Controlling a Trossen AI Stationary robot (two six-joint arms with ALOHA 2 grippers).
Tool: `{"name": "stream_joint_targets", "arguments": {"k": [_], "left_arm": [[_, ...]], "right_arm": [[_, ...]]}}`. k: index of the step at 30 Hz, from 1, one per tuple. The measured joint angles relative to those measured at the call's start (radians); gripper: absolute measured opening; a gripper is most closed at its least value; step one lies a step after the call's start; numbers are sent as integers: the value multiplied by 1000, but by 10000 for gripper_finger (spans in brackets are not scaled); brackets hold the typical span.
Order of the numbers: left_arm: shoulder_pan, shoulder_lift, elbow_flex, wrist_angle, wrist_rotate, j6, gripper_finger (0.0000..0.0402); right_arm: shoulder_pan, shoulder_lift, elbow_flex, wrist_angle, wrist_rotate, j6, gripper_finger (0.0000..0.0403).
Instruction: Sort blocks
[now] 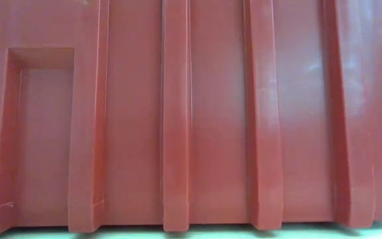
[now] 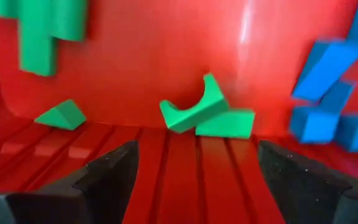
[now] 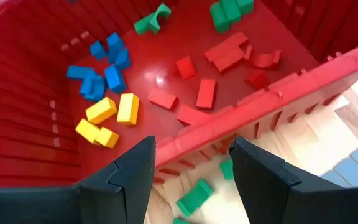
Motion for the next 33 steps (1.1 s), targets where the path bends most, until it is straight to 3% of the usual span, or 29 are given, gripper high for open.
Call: {"name": "stream_joint_targets", "arguments": {"k": [12, 25, 28, 33], "left_arm": [[0, 1, -197, 220, 24, 435, 313], [0, 80, -306, 265, 73, 486, 305], [0, 103, -314, 262, 74, 459, 260], [0, 130, -304, 258, 77, 439, 94]], "right_arm": [[1, 0, 1, 71, 10, 84, 185], [1, 0, 1, 127, 16, 139, 185], [1, 0, 2, 141, 17, 144, 185], [1, 0, 2, 145, 17, 146, 180]]}}
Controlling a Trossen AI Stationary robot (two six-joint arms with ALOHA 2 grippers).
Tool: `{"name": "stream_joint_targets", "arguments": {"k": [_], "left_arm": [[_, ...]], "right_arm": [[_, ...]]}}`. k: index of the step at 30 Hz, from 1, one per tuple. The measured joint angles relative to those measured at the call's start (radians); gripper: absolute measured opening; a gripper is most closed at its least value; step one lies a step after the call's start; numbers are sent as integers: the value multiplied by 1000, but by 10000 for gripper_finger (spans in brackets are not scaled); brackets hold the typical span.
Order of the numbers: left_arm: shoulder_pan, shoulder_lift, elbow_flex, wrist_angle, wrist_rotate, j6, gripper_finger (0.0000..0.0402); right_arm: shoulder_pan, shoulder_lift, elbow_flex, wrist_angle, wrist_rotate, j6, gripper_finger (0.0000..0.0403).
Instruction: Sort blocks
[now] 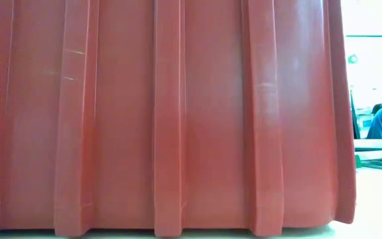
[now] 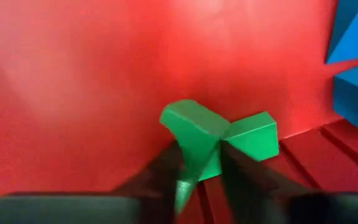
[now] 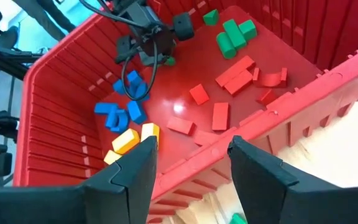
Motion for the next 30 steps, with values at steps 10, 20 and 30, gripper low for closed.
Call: {"name": "stream_joint_targets", "arguments": {"k": [10, 20, 30], "left_arm": [[0, 7, 56, -2, 2, -87, 5], [0, -16, 462, 2, -17, -222, 2], [3, -23, 893, 312, -35, -357, 1]], "right_arm": [[0, 0, 0, 23, 0, -3, 159], [0, 0, 0, 21, 0, -28, 147], [0, 0, 1, 366, -2, -153, 178]]}}
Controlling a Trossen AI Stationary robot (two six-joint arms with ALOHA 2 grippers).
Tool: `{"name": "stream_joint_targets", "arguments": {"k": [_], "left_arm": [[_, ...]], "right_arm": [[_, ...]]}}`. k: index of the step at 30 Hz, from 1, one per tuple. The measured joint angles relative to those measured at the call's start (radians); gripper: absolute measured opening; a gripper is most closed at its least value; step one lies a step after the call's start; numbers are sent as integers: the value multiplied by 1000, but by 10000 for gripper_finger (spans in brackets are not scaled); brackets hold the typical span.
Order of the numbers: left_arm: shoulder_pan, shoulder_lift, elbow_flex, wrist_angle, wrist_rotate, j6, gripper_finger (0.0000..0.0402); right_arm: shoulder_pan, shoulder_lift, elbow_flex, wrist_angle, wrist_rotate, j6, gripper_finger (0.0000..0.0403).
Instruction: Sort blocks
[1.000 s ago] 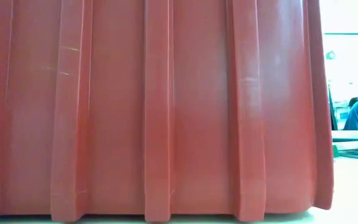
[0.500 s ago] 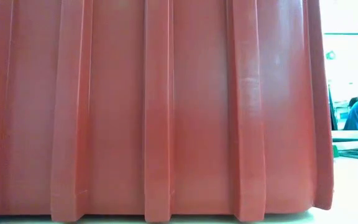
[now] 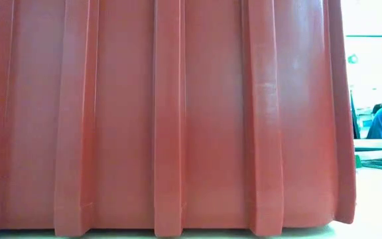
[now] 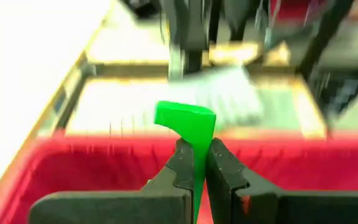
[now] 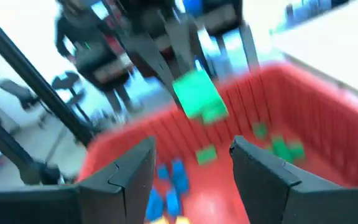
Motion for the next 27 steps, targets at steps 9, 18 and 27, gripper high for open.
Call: {"name": "stream_joint_targets", "arguments": {"k": [9, 18, 27], "left_arm": [[-2, 10, -1, 246, 42, -164, 0], [-4, 55, -2, 418, 89, -238, 0], [-12, 127, -4, 529, 141, -289, 0]], "right_arm": [[0, 0, 1, 228, 80, -108, 225], [0, -1, 1, 244, 78, -125, 249], [0, 0, 1, 260, 76, -118, 238]]}}
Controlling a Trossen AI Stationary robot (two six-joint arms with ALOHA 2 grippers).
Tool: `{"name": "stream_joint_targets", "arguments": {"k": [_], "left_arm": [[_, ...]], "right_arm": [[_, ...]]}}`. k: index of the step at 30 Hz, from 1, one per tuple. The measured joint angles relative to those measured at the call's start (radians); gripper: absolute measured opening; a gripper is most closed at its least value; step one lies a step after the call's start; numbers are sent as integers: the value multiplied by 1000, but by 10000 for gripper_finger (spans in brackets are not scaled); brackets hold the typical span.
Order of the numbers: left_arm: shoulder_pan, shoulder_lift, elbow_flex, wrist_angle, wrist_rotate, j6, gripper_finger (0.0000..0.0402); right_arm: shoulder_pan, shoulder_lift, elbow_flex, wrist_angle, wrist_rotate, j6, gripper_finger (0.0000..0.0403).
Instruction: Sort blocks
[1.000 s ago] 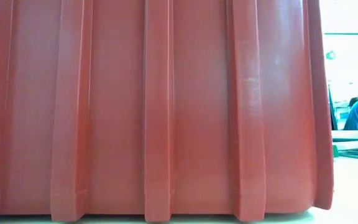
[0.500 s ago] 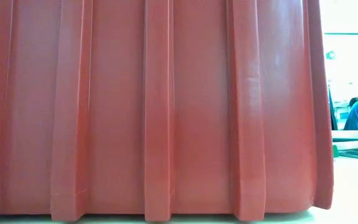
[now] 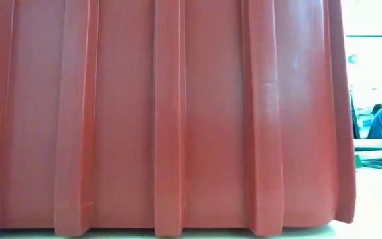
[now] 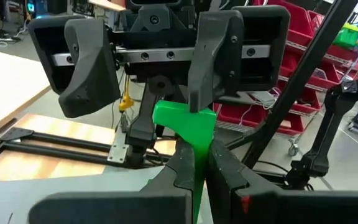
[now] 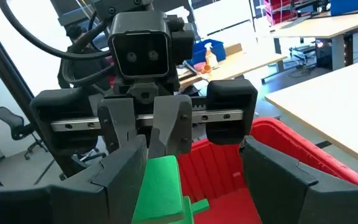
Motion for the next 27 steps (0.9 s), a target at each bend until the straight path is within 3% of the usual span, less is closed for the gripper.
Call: {"name": "stream_joint_targets", "arguments": {"k": [18, 27], "left_arm": [[5, -2, 0, -29, -59, 12, 0], [7, -2, 1, -25, -53, 12, 0]], "right_arm": [[14, 6, -3, -10, -37, 33, 263], [20, 57, -3, -8, -37, 43, 242]]}}
